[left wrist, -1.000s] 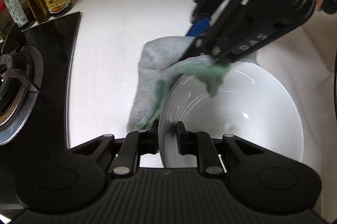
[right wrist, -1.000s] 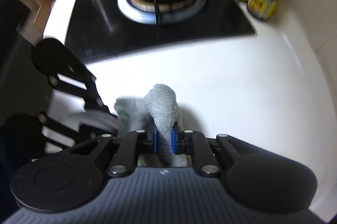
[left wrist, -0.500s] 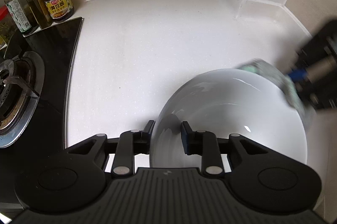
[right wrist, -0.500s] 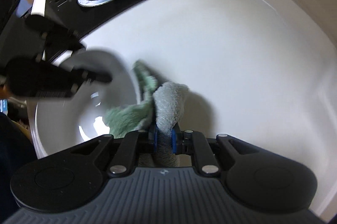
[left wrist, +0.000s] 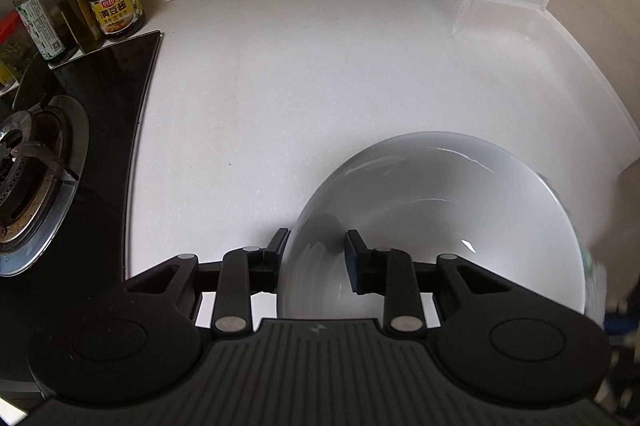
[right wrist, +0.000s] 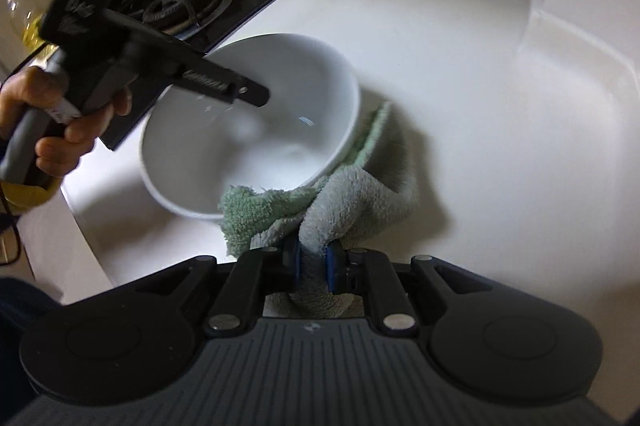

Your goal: Clean bowl

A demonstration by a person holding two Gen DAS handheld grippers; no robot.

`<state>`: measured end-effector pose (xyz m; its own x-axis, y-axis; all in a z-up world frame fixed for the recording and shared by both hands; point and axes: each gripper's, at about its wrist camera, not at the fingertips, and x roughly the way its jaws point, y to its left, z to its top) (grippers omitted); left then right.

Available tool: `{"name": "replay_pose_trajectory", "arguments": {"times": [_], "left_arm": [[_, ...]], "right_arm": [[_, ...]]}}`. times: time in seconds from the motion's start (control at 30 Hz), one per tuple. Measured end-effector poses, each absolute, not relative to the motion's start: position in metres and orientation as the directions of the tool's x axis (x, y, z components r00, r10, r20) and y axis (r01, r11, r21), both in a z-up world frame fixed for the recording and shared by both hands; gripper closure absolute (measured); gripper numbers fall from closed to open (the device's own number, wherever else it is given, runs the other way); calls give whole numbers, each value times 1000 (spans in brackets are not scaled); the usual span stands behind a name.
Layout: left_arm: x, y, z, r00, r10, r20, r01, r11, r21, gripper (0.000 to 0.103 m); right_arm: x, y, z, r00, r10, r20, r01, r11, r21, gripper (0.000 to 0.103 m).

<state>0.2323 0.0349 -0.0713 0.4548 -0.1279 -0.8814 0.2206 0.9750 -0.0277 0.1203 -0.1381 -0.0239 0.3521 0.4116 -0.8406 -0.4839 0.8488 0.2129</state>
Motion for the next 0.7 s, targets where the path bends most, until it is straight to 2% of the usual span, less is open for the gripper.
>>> {"name": "replay_pose_trajectory", "arguments": {"times": [0.3, 0.5, 0.63, 0.7], "left_arm": [[225, 31, -72, 460, -98, -882, 222, 975, 7, 70], [220, 33, -73, 426, -110, -898, 236, 972, -8, 73], [216, 32, -72, 384, -120, -916, 283, 959, -7, 75], [220, 32, -68, 347, -133, -928, 334, 942, -11, 79]], "right_arm": [[72, -96, -31, 357, 518, -778, -466, 820, 332, 92], [70, -64, -38, 368, 563, -740, -539, 778, 324, 92], [67, -54, -34, 362, 674, -644, -622, 689, 372, 93], [71, -58, -35, 380, 671, -637, -581, 709, 400, 93]]}}
